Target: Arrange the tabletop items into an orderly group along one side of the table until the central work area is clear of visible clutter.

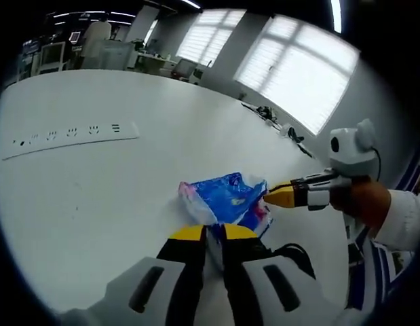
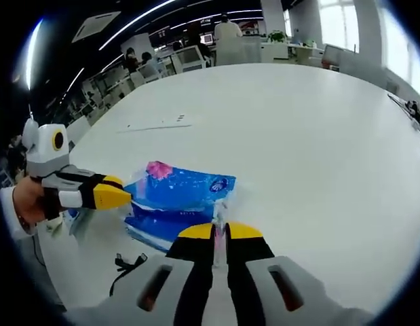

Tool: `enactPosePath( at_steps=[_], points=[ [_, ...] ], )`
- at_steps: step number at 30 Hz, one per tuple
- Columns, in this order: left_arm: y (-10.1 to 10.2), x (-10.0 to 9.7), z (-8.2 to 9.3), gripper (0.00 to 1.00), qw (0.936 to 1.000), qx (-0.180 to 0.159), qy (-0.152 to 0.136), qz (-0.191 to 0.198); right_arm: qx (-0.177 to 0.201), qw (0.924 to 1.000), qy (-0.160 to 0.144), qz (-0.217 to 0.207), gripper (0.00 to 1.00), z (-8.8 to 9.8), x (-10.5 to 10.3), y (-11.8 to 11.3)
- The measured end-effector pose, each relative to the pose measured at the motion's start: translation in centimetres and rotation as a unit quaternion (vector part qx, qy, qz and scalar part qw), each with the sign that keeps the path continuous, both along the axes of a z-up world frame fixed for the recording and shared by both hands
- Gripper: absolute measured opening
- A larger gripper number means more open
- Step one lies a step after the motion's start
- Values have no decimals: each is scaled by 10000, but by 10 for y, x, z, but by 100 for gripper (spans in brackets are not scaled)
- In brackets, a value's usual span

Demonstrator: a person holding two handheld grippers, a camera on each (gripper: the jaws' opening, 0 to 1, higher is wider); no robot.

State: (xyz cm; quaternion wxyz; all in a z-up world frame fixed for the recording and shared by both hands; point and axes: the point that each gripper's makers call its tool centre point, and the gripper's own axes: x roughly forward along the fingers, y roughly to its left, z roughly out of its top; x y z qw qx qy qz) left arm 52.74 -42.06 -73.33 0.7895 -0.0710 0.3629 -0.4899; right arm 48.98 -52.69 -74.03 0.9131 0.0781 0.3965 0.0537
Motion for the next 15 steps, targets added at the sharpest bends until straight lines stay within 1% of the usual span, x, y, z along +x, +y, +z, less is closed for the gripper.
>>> enactPosePath(
  at_steps=[4,7,8,13,15],
  points=[
    [1,0,0,9,10000,-3,10,13,-33,10000,-7,-53,10,0,-1,-2],
    [0,0,2,11,10000,-26,-17,-1,-22,10000,-4,-50,12,0,-1,-2],
    [1,-1,1,11,10000,15,-17,-23,-22,10000,-21,-64,13,1,-1,-2],
    [4,2,3,19,10000,-11,32,72,-39,9999,-33,-108,17,2,0,-4],
    [3,2,5,19,10000,-43,38,78,-60,9999,-43,-113,18,3,0,-5]
  ],
)
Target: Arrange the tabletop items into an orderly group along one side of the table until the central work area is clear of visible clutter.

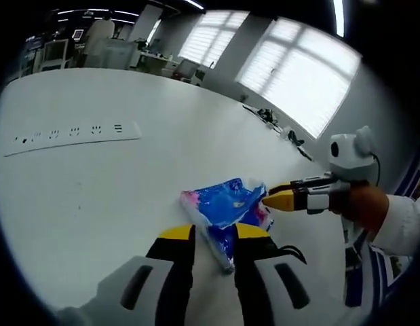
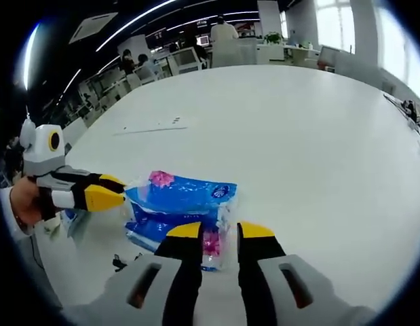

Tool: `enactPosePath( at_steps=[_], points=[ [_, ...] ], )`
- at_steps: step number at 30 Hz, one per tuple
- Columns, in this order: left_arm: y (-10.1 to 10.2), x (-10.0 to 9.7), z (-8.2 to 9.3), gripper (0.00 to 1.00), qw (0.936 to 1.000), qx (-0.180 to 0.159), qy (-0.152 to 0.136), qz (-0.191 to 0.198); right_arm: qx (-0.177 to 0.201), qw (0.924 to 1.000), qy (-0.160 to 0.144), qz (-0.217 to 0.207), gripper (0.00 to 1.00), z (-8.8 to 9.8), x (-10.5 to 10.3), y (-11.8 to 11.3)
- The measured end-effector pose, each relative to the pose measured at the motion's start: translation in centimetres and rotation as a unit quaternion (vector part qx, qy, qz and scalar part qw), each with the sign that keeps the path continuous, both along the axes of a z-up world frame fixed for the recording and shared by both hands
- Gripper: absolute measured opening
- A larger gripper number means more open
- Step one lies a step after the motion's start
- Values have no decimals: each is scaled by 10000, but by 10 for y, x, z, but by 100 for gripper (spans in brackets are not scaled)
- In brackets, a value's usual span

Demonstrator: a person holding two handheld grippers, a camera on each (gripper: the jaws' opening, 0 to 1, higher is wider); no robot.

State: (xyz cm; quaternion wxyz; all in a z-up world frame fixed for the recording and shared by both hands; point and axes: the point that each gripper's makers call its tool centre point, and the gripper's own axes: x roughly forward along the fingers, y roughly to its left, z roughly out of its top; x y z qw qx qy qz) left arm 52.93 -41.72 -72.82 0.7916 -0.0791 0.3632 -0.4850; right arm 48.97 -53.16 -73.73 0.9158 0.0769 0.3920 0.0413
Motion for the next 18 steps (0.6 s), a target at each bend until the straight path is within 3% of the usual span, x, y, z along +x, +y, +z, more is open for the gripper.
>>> enactPosePath(
  at_steps=[18],
  points=[
    [4,5,18,31,9998,-186,3,75,-33,9998,-186,-96,25,20,4,0]
  ],
)
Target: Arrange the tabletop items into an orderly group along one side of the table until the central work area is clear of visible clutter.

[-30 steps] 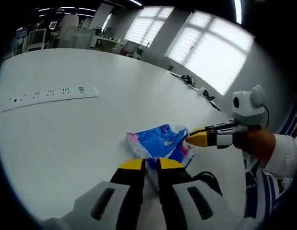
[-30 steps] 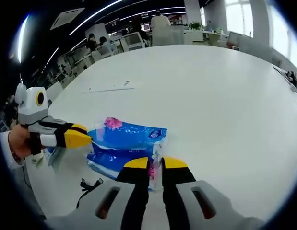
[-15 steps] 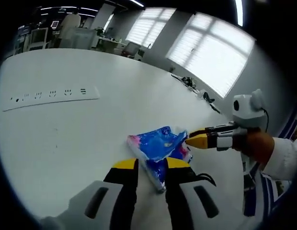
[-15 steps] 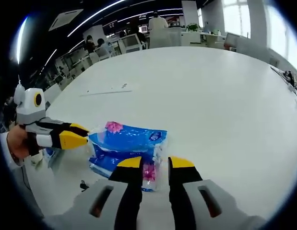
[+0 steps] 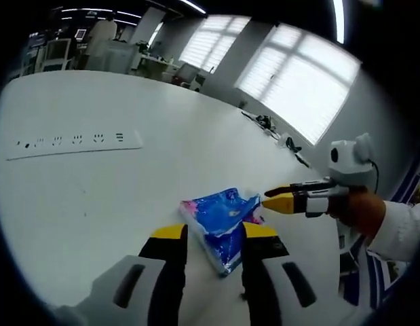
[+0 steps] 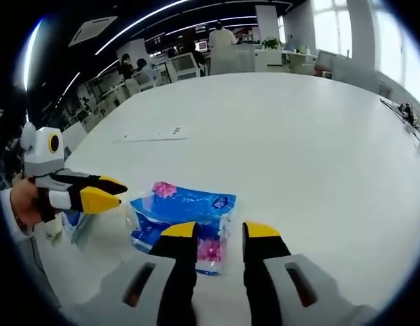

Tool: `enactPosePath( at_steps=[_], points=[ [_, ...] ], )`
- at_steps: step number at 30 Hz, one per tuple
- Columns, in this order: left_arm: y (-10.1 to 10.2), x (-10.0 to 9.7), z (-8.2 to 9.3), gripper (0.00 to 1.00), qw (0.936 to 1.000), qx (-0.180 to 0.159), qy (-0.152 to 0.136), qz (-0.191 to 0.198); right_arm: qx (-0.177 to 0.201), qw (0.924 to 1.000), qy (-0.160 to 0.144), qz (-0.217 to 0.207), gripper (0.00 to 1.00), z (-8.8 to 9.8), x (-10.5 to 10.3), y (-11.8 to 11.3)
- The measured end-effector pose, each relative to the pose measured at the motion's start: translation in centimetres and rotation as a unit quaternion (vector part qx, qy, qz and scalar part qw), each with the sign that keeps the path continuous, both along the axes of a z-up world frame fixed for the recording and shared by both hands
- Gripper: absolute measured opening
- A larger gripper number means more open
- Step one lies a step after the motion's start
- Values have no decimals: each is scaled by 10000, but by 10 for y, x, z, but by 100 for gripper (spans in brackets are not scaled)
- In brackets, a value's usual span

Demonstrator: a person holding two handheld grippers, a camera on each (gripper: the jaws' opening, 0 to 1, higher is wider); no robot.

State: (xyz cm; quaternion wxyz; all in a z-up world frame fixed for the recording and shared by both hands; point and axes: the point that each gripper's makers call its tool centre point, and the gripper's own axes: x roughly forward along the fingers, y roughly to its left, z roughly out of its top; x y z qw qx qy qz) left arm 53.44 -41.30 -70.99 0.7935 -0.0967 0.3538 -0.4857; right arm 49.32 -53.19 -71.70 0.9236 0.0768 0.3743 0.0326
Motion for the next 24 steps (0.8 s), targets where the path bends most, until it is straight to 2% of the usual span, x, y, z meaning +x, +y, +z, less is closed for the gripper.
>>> enactPosePath(
  at_steps=[17,24],
  points=[
    [10,7,24,44,9997,-130,-168,97,-14,9995,-331,5,33,34,8,6],
    [16,10,36,53,9994,-183,-251,122,-12,9988,-482,24,37,50,10,11]
  ],
)
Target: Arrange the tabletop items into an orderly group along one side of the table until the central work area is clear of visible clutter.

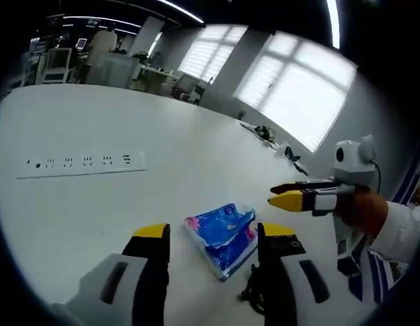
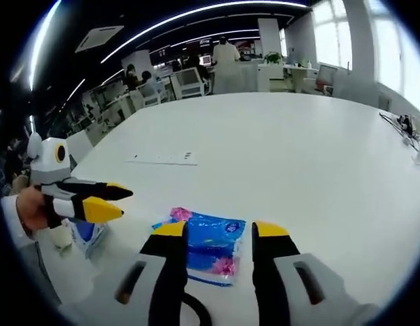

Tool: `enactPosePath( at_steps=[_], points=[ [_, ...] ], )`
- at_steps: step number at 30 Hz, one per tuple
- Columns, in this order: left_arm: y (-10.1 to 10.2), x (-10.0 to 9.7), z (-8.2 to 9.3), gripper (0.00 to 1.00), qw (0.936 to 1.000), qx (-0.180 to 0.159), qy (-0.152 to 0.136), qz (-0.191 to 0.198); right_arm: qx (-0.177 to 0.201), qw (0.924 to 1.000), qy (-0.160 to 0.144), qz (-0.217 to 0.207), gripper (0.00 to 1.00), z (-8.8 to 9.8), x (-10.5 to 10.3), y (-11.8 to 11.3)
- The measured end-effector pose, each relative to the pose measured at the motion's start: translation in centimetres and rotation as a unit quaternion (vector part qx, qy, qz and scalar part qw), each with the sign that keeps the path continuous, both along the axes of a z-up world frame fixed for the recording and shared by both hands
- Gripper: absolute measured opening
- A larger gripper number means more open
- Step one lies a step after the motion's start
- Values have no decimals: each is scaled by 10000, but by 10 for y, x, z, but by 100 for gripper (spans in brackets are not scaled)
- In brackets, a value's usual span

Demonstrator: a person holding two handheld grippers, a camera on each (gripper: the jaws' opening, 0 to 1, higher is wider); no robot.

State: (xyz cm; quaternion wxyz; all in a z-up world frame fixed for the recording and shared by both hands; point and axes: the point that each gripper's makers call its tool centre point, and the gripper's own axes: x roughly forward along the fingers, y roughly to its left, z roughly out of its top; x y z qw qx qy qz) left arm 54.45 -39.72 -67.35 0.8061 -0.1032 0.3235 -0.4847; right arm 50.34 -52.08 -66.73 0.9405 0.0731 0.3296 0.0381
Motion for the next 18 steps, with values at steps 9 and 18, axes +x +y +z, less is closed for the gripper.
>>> enactPosePath(
  at_steps=[9,18],
  points=[
    [11,4,19,58,9999,-75,-134,35,-8,9999,-155,62,41,17,2,8],
    [25,6,33,62,9997,-72,-245,47,45,9994,-320,129,44,33,3,23]
  ],
)
